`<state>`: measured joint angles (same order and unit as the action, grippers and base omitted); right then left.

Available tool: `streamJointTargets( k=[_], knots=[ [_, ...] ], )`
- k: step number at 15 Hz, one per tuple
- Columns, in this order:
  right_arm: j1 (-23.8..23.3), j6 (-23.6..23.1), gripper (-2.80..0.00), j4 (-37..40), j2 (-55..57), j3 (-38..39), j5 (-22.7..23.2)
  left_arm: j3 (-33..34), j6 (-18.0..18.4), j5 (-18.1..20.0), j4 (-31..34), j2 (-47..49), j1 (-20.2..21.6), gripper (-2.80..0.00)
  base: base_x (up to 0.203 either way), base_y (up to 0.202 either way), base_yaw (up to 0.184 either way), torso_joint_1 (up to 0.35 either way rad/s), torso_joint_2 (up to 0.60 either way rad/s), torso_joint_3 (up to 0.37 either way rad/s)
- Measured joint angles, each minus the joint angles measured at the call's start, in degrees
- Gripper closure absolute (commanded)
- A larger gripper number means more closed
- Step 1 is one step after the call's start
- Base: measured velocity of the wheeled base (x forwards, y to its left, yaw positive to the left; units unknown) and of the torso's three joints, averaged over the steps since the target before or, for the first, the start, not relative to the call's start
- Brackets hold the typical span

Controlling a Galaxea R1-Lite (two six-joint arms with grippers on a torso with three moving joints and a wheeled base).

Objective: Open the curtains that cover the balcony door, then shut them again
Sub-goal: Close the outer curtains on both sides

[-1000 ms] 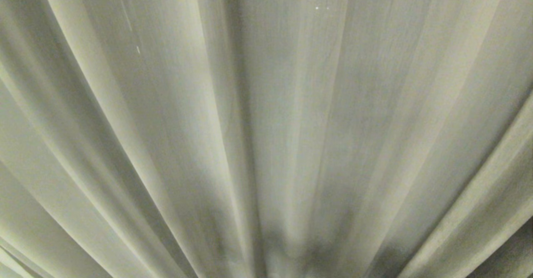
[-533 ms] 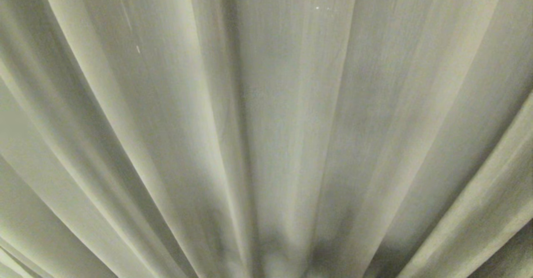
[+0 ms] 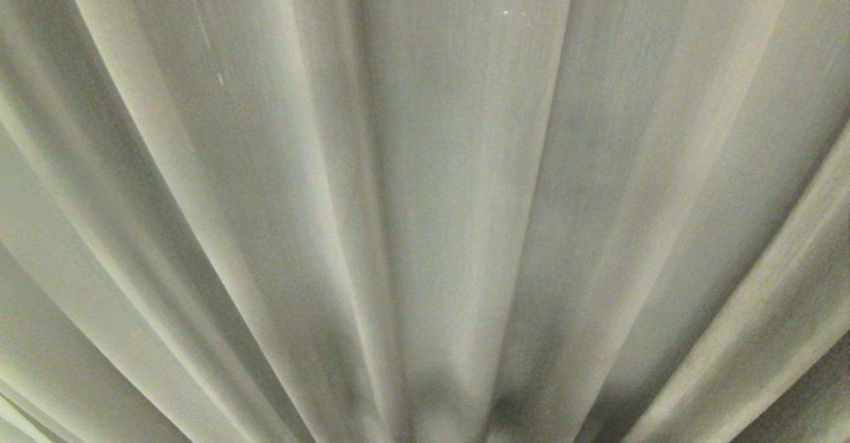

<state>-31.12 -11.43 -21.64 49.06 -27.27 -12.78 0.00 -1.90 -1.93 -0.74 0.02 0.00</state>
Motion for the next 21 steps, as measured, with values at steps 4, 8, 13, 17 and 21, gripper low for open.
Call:
streamJointTargets(
  k=[4,8,13,17,21],
  knots=[
    [-0.1,0.3,-2.8,-3.5,2.5,-3.2,0.4,0.0,0.0,0.0,0.0,0.0,0.0,0.0,0.0,0.0,0.0,0.0,0.0,0.0],
    [-0.6,1.0,-2.8,-3.5,4.4,-7.7,0.6,0.0,0.0,0.0,0.0,0.0,0.0,0.0,0.0,0.0,0.0,0.0,0.0,0.0],
    [-1.8,2.4,-2.8,-3.8,7.3,-12.5,1.6,0.0,0.0,0.0,0.0,0.0,0.0,0.0,0.0,0.0,0.0,0.0,0.0,0.0],
    [-1.9,6.2,-2.8,-6.7,11.8,-15.7,5.0,0.0,0.0,0.0,0.0,0.0,0.0,0.0,0.0,0.0,0.0,0.0,0.0,0.0],
    [-1.9,7.3,-2.8,-14.0,17.6,-19.2,6.5,0.0,0.0,0.0,0.0,0.0,0.0,0.0,0.0,0.0,0.0,0.0,0.0,0.0]
  ],
)
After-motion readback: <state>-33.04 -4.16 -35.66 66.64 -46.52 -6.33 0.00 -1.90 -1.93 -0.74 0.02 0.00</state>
